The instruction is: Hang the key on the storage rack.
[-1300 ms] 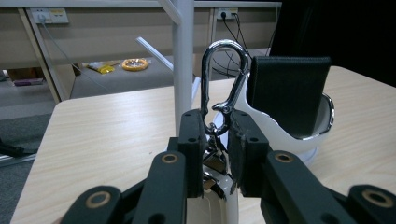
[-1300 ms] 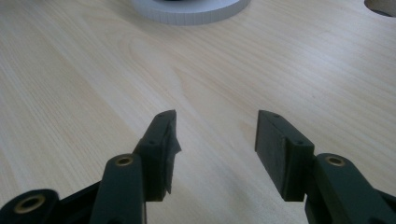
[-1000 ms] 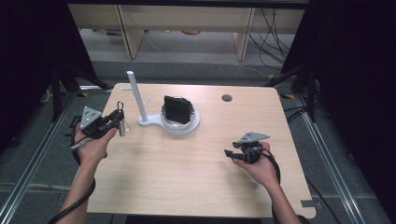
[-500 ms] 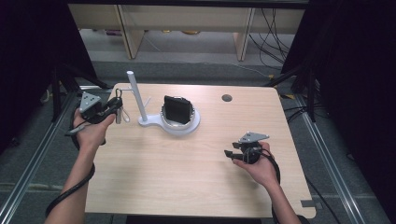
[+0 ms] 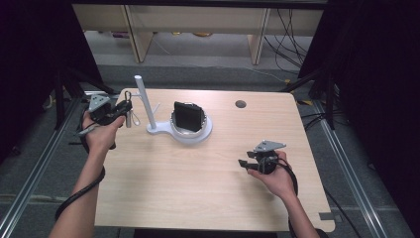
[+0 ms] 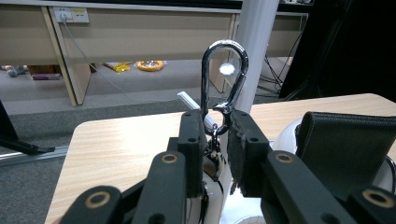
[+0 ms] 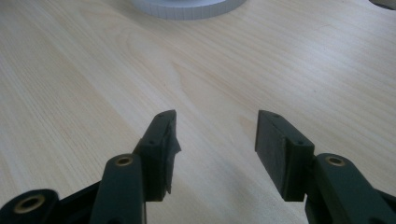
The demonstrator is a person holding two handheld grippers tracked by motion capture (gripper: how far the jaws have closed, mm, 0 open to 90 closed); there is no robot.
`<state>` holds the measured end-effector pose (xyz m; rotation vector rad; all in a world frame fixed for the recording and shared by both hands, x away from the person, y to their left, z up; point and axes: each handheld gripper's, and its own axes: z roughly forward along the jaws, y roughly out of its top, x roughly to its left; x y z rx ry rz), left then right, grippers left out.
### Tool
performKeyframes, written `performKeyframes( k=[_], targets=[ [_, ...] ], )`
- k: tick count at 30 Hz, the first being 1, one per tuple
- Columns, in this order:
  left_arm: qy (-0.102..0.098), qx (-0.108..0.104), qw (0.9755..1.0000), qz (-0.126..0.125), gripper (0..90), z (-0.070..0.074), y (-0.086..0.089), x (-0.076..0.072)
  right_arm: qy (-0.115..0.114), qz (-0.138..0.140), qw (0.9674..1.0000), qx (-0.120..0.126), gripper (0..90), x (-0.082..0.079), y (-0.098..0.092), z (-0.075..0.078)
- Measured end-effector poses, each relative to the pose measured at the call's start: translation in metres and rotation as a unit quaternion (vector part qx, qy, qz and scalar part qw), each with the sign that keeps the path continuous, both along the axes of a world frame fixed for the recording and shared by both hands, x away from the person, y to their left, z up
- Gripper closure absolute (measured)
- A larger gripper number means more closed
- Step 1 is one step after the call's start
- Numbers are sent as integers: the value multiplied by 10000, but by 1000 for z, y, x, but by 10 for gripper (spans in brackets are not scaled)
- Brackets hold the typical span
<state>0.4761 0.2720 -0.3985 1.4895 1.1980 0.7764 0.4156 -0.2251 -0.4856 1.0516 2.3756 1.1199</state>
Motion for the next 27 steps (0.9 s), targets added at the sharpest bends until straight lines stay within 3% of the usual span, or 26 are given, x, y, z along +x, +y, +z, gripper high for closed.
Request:
performKeyframes(
  k=[11,27],
  targets=[
    [118,33,9999,-60,753,-2,-4,5,-42,27,10000,-6,497,0,0,-1],
    [107,184,9997,-107,732,-9,-13,11,-43,17,10000,2,496,1,0,-1]
  ],
)
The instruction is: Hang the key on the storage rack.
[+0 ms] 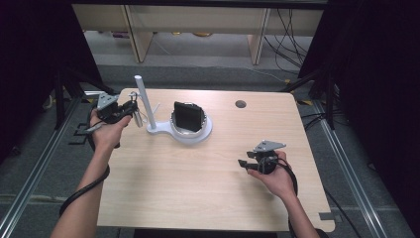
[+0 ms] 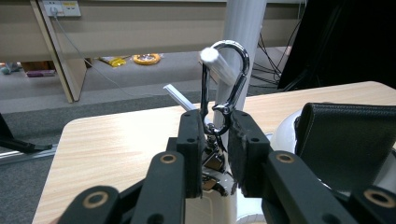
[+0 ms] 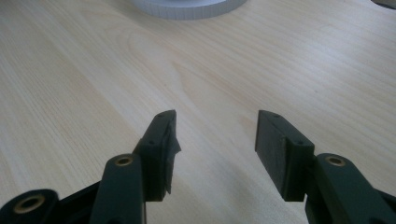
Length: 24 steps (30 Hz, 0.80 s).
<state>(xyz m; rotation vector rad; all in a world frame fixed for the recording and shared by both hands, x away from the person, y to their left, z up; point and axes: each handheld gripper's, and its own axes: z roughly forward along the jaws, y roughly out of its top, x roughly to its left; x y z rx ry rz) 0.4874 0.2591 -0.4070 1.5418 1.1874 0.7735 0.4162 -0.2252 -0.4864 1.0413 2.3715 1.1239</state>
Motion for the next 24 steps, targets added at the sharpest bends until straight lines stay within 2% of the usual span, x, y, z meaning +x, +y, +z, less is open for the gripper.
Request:
performKeyframes(
  k=[2,3,4,6,7,12,14,18,20,21,24],
  targets=[
    [-41,-29,10000,-5,714,-2,0,0,74,-20,10000,26,496,-1,0,1],
    [-130,-13,9999,0,648,-2,0,-1,82,-29,10000,34,496,-1,0,2],
    [-130,-13,9999,0,630,-2,0,-1,82,-29,10000,34,496,-1,0,2],
    [-179,56,9998,13,612,-2,0,-4,51,-33,10000,35,496,-1,-1,2],
    [-198,65,9998,6,594,-2,0,-5,-33,8,10000,0,496,0,-1,1],
    [-230,199,9995,-7,504,-6,4,-15,-35,3,10000,-4,496,0,-1,0],
    [-252,177,9995,9,485,-9,6,-19,68,-35,10000,41,496,-1,0,1],
    [-214,199,9996,7,468,-18,10,-30,56,-35,10000,28,496,-1,0,0],
    [-221,171,9996,26,457,-25,11,-40,-32,10,10000,1,496,0,0,-2],
    [-226,175,9996,28,454,-28,11,-43,77,-7,10000,23,496,-1,1,-2],
    [-207,207,9996,15,450,-34,11,-50,80,4,10000,22,496,-1,1,-2]
  ],
)
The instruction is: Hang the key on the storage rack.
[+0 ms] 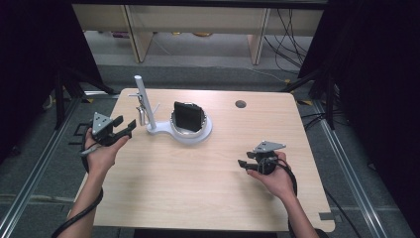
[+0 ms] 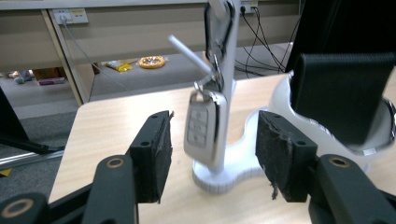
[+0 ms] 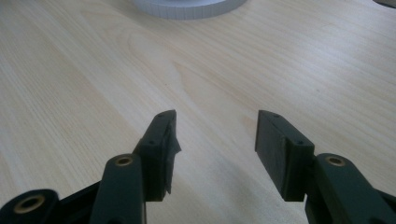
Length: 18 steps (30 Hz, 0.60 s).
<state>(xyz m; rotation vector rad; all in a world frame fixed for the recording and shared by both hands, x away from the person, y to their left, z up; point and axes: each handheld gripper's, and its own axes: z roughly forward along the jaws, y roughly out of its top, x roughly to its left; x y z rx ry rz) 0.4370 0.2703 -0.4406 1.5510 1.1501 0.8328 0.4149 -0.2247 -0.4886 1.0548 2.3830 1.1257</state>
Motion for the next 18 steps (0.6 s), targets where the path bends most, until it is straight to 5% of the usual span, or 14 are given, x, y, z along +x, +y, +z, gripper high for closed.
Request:
performKeyframes(
  k=[18],
  targets=[
    [224,-124,9996,-142,433,-73,-7,-66,70,-63,9999,103,496,-3,2,-4]
  ],
)
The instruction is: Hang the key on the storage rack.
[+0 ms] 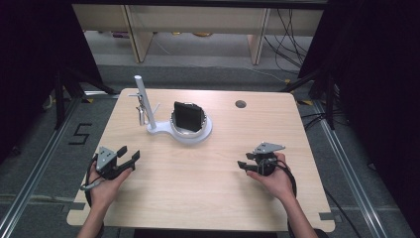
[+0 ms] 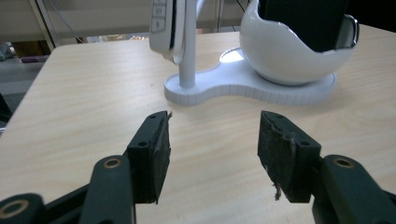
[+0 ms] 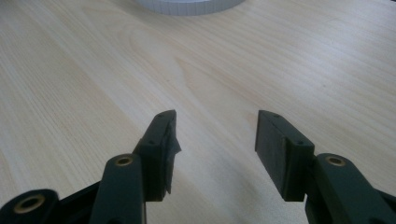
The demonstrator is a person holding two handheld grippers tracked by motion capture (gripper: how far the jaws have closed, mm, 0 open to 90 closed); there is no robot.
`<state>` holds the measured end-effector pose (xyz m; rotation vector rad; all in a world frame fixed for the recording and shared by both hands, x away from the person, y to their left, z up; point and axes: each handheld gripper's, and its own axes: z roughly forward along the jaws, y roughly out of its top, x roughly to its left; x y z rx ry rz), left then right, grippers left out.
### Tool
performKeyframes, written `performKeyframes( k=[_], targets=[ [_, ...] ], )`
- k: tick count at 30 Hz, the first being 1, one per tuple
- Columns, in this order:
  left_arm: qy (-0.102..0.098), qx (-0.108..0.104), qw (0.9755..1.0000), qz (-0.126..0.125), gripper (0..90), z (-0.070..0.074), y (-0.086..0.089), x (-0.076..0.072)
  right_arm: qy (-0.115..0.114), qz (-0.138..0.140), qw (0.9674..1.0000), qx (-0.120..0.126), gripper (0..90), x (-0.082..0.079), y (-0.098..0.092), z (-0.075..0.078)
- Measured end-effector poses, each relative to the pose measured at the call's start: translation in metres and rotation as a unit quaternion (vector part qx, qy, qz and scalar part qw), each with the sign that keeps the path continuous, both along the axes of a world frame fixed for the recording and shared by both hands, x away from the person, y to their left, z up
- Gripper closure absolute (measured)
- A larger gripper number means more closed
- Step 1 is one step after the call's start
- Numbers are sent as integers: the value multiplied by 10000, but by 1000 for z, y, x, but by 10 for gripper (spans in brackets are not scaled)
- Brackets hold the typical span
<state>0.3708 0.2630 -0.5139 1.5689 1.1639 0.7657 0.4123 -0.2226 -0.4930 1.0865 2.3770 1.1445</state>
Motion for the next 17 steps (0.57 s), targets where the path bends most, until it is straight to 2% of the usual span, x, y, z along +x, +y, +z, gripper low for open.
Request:
performKeyframes(
  k=[1,2,3,4,6,8,10,11,12,17],
  targets=[
    [5,3,10000,30,432,-3,0,-3,51,10,10000,-18,496,0,0,0],
    [9,-10,10000,9,428,-7,0,-6,-27,48,10000,-45,496,1,0,-1],
    [55,-13,10000,27,426,-10,0,-9,8,20,10000,-22,496,0,1,-2],
    [2,-106,9999,47,420,-10,0,-12,-54,55,10000,-41,495,1,1,-2],
    [-96,-166,9998,106,417,-9,3,-17,-39,85,9999,-47,495,1,1,-3],
    [-158,-262,9994,171,414,-11,4,-19,55,66,10000,-17,494,-1,3,-4],
    [-187,-244,9994,186,414,-10,5,-21,35,104,9999,-47,494,0,3,-5],
    [-207,-221,9994,191,414,-10,4,-21,-62,146,9999,-69,494,1,3,-5],
    [-238,-196,9993,190,414,-10,3,-21,-3,119,9999,-34,494,0,4,-6],
    [-269,-132,9994,173,402,-10,1,-21,-55,161,9998,-40,495,0,4,-7]
  ],
)
